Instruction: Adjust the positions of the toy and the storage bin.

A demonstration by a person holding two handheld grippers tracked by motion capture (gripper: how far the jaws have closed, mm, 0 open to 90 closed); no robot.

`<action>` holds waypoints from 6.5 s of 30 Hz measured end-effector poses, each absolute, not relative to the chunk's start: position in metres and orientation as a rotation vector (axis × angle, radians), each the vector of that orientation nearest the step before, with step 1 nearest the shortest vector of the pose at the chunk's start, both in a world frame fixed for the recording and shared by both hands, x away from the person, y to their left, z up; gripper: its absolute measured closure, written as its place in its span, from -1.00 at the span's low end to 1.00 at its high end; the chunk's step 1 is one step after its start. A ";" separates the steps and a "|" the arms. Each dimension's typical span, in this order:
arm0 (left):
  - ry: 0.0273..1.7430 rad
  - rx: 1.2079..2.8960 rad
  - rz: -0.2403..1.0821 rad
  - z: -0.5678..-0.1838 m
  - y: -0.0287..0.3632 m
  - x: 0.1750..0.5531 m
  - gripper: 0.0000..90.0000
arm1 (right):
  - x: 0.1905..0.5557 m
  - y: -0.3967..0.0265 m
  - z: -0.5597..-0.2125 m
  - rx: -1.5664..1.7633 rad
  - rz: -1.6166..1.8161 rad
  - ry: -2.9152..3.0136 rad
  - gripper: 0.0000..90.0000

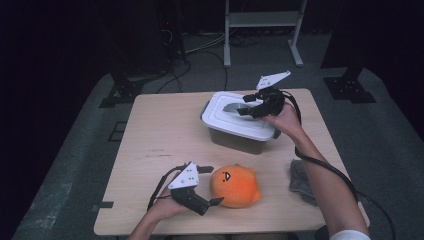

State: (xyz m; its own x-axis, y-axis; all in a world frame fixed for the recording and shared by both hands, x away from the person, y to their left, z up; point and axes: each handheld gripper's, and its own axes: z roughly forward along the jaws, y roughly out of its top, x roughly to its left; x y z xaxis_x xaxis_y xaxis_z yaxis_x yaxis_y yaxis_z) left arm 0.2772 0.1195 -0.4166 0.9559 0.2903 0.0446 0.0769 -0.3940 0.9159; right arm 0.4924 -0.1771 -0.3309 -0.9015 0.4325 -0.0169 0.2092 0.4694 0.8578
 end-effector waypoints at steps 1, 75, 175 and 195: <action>0.263 1.972 0.234 -0.417 0.119 0.277 -0.89 | 0.493 -0.178 -0.332 0.563 1.403 2.487 -0.20; 0.271 1.967 0.246 -0.416 0.122 0.278 -0.89 | 0.431 -0.234 -0.294 0.493 1.446 2.417 0.47; 0.291 1.948 0.240 -0.413 0.124 0.280 -0.89 | 0.330 -0.385 -0.447 0.897 1.404 2.409 0.38; 0.305 1.940 0.254 -0.411 0.130 0.280 -0.89 | 0.333 -0.372 -0.404 0.829 1.496 2.388 -0.02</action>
State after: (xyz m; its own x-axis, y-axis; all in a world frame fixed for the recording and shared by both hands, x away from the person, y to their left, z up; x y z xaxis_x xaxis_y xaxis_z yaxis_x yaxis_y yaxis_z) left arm 0.2802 0.1300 -0.4114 0.9439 0.3285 0.0348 0.0929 -0.3652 0.9263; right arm 0.3327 -0.3716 -0.4037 -0.8215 0.5574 0.1200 0.3511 0.3288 0.8767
